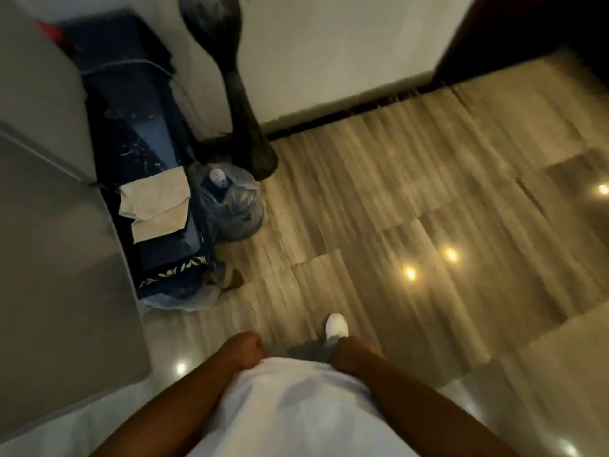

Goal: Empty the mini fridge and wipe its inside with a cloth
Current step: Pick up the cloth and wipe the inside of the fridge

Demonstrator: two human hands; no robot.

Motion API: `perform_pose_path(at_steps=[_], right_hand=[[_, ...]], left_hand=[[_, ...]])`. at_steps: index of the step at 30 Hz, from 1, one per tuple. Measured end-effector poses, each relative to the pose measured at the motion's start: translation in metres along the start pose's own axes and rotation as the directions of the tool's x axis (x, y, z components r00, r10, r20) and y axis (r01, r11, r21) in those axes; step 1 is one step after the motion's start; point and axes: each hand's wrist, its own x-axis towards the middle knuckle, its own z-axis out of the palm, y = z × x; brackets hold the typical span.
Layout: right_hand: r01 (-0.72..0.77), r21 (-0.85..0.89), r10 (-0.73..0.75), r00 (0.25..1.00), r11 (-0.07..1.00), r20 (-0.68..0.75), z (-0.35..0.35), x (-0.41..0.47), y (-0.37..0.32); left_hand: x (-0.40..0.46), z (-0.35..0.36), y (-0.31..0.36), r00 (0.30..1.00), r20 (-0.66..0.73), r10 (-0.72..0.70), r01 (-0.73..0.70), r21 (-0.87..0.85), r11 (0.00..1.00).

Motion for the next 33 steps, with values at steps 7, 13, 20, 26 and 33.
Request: perform_pose_path(at_steps=[7,13,20,26,33], right_hand=[[0.239,-0.323,-0.191,0.966,0.916,0.175,-0.105,0.04,-0.025],[0.283,-0.508,-0.242,0.959,0.814,0.148,-0.169,0.072,-0.094],[0.332,-0.712,-0.345,0.929,0.619,0.133,-0.219,0.065,-0.195],[0.411,-0.727,-0.436,0.884,0.55,0.17,-0.261,0.053,-0.273],[0.622,-0.621,-0.873,0.419,0.476,-0.25,-0.31,0.077,-0.401]], left_hand=[[0.016,-0.038,0.038,0.988,-0.08,-0.129,0.099,-0.305,0.947],[0.034,-0.057,0.018,0.972,-0.07,-0.222,0.154,-0.526,0.837],[0.047,-0.093,0.001,0.971,0.015,-0.237,0.197,-0.605,0.771],[0.053,-0.143,-0.035,0.988,-0.06,-0.141,0.055,-0.719,0.693],[0.022,-0.256,-0.07,0.579,-0.646,-0.497,-0.06,-0.642,0.764]])
